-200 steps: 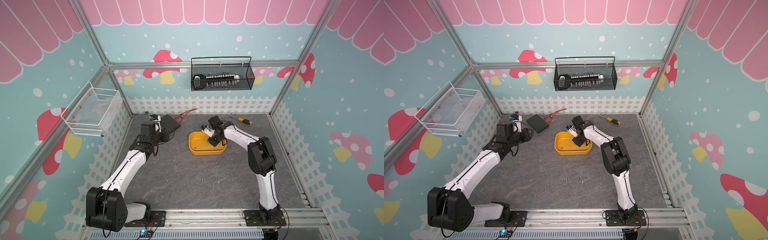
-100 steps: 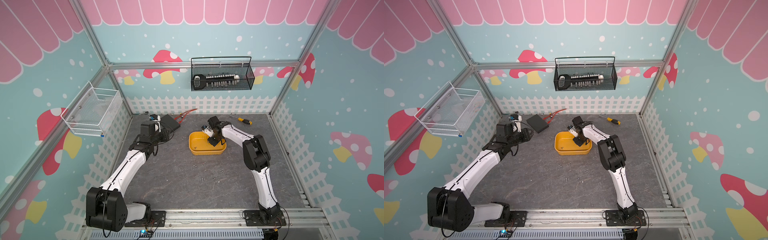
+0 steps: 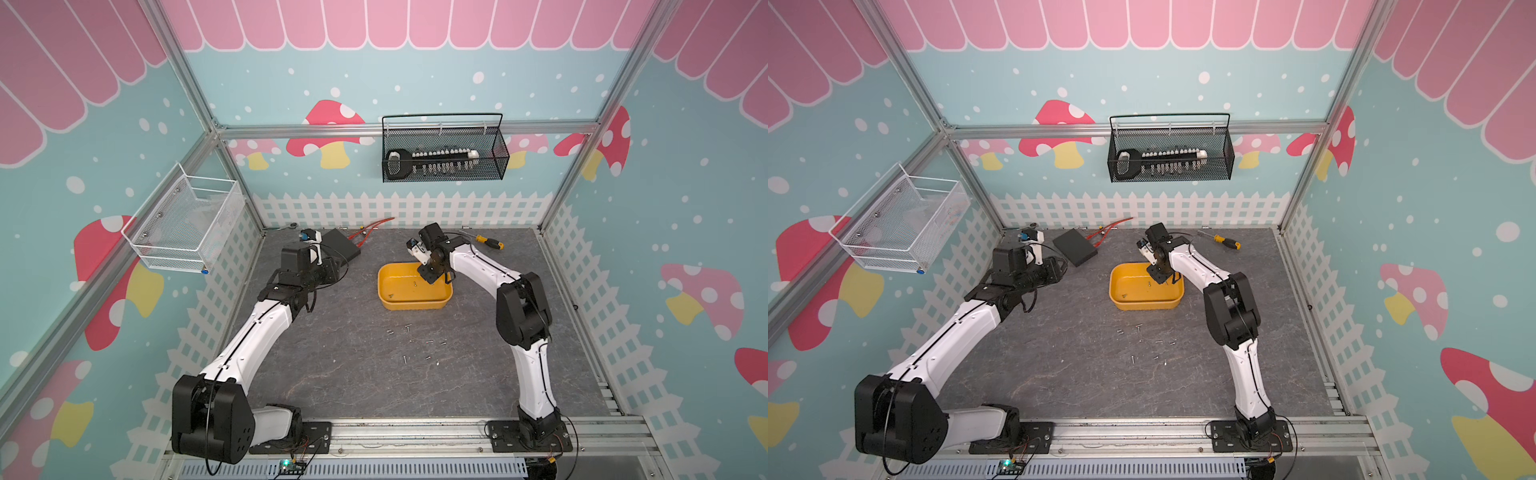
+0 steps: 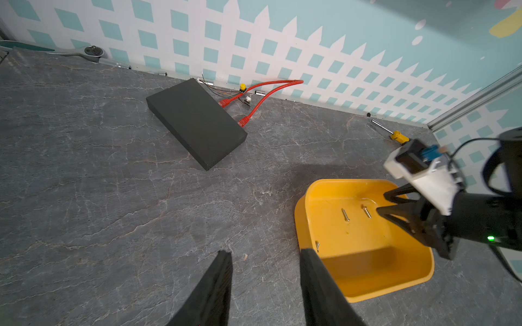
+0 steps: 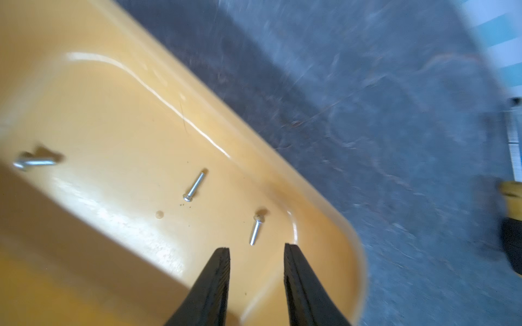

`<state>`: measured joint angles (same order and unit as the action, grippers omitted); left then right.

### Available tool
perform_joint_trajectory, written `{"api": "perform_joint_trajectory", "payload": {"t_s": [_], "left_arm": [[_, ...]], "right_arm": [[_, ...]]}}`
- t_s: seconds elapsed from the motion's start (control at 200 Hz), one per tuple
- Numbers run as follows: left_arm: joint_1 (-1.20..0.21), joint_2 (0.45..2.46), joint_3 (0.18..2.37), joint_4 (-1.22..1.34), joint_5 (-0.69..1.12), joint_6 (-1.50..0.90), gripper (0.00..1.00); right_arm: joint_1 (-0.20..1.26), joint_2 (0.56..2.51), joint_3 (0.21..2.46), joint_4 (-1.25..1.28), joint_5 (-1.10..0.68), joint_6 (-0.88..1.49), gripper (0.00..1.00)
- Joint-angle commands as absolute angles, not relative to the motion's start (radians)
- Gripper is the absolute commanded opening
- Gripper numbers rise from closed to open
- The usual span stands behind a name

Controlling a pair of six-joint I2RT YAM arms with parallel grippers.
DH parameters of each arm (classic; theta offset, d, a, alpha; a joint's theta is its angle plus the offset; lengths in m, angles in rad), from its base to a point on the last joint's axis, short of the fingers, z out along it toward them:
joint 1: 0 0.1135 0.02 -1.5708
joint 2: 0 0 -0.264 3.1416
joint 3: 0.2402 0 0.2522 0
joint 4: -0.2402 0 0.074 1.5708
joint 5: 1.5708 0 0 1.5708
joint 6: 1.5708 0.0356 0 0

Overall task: Put the screws on the desktop into the storage box
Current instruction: Place the screw in the storage box, then pick up the screw from the center of the board.

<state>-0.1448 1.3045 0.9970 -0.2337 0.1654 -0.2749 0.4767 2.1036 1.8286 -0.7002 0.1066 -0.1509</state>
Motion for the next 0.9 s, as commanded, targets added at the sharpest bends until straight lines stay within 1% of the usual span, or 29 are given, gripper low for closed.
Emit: {"api": "perform_joint_trajectory", "payload": {"t_s": [0.0,0.09,0.2,0.395,0.515,0.57,0.7,0.896], "left_arm": [[-0.213,1.283,0.994,-0.235,0.179,-0.239,0.42],[-0.317,1.294,1.002,-0.266,0.164,-0.231,0.4],[-0.453,1.32,1.002,-0.292,0.205,-0.272,0.39],[-0.649,1.399,1.007,-0.296,0.225,-0.319,0.36],[-0.732,1.472,1.033,-0.298,0.248,-0.294,0.36],[-0.763,1.511,1.044,-0.298,0.257,-0.269,0.37],[-0.812,1.607,1.069,-0.295,0.259,-0.234,0.41],[-0.889,1.724,1.139,-0.293,0.251,-0.207,0.43]], "right_arm": [[0.474,1.851,1.777,-0.582,0.164,-0.073,0.4],[0.474,1.702,1.672,-0.491,0.216,-0.021,0.41],[0.474,1.544,1.542,-0.405,0.301,0.053,0.42],[0.472,1.349,1.391,-0.354,0.419,0.141,0.41],[0.472,1.254,1.292,-0.308,0.445,0.149,0.41],[0.471,1.223,1.262,-0.301,0.462,0.149,0.41],[0.466,1.177,1.222,-0.313,0.505,0.153,0.41],[0.452,1.113,1.174,-0.318,0.571,0.168,0.41]]}}
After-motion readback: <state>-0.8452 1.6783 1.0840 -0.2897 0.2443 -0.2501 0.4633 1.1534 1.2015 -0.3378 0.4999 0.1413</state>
